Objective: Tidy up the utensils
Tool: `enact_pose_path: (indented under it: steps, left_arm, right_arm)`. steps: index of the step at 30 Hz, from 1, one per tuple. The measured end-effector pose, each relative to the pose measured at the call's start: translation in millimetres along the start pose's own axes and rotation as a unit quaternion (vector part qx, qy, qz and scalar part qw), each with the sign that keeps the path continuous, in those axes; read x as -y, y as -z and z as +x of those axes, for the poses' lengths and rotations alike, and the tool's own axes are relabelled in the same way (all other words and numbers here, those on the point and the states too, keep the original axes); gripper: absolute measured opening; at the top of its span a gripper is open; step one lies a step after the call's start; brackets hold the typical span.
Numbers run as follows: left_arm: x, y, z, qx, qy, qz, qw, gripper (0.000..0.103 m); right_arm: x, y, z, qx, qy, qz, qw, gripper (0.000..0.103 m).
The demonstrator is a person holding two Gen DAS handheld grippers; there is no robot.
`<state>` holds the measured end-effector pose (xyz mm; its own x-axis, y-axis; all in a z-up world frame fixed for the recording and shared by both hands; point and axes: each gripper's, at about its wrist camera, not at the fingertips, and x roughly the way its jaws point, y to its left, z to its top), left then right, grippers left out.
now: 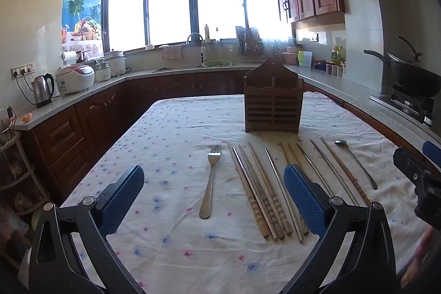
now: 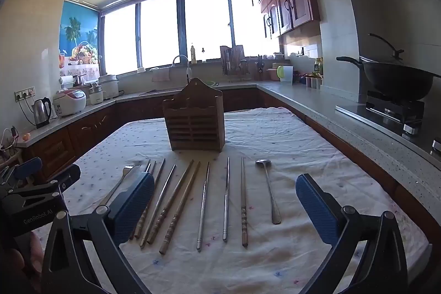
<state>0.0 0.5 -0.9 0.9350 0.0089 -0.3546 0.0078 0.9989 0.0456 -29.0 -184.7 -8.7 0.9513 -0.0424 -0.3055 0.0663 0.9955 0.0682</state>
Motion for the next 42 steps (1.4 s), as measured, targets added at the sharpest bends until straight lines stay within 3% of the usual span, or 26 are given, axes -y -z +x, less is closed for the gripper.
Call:
enact_pose_path:
  steps: [8,10,42]
  left_arm:
    - [5,2,-2,-0.010,0.003,0.017,0.9998,0.103]
    - [1,-1,0,-0.004,0.008,0.000,1.0000,0.103]
    - [4,0,-3,0.002,0.014,0.006,0.9999,0.103]
  right_arm:
    - [4,1,2,-0.008,0.001,0.001,1.000,0.103]
    - [8,1,4,-0.008,0.010,0.000,1.000,0.103]
    - [0,-3,-4,-0.005,0.017,0.000,1.000,0.103]
